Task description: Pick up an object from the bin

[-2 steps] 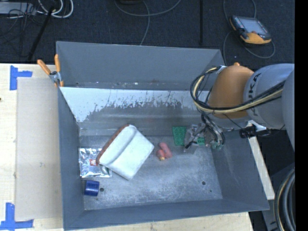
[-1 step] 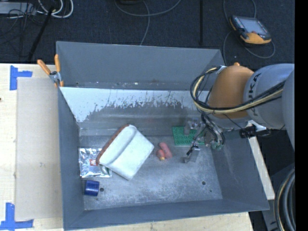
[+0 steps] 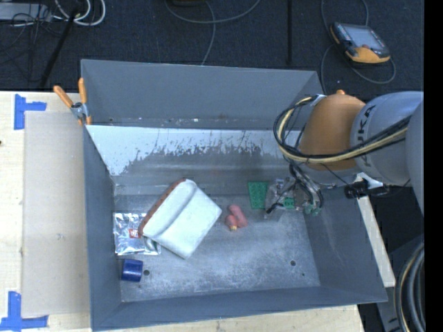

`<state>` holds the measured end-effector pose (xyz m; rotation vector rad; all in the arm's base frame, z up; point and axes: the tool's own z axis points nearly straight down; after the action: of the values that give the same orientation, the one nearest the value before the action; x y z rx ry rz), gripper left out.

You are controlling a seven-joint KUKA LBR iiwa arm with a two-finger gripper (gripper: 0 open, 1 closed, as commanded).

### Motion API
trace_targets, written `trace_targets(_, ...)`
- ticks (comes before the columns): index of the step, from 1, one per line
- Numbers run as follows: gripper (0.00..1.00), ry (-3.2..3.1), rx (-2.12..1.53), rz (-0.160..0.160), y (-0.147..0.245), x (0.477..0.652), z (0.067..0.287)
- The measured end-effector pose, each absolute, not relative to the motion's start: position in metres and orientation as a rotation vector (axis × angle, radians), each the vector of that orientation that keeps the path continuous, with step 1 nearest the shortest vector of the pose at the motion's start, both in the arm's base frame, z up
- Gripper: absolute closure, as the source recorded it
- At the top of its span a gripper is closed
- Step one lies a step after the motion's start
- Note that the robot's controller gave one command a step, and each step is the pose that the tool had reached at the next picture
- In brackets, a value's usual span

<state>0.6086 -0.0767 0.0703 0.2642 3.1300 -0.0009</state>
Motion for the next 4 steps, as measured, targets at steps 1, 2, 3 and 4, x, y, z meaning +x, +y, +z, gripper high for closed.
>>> trace_targets(1,0.00,3.130,0.263,-0.001,-0.0767,0.6084,0.0699)
trace_targets(2,1.00,3.130,0.262,-0.001,-0.0767,0.6086,0.0703)
trace_targets(3,0.00,3.130,0.261,-0.001,-0.0767,0.6085,0.0703)
trace_targets(4,1.00,3.130,0.260,-0.001,-0.0767,0.6085,0.0703)
